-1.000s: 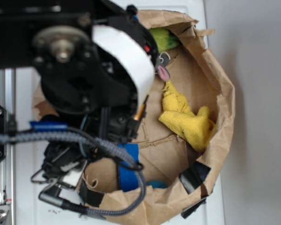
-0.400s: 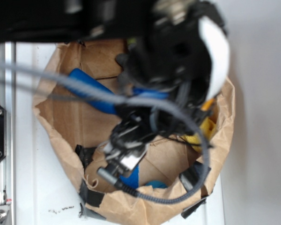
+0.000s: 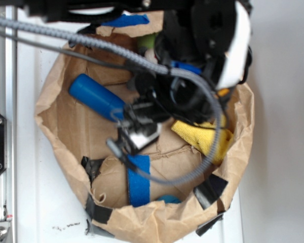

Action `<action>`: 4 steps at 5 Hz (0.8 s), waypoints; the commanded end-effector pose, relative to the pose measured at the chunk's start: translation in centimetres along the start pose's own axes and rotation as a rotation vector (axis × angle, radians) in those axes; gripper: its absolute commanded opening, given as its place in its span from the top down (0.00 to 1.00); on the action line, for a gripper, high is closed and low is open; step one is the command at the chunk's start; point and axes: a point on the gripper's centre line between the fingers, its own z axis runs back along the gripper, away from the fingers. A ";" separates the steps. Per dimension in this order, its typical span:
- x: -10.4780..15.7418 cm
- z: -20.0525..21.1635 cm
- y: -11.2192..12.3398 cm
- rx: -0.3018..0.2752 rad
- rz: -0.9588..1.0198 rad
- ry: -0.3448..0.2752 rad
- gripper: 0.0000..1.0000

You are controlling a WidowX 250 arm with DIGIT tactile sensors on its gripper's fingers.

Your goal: Grab the blue ball.

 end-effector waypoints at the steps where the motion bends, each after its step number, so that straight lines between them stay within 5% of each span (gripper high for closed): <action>1: 1.2 -4.2 -0.2 0.072 -0.233 -0.003 0.00; 3: 2.4 -4.0 -3.4 -0.156 -0.372 -0.061 0.00; 4: 2.4 -4.0 -3.4 -0.156 -0.372 -0.061 0.00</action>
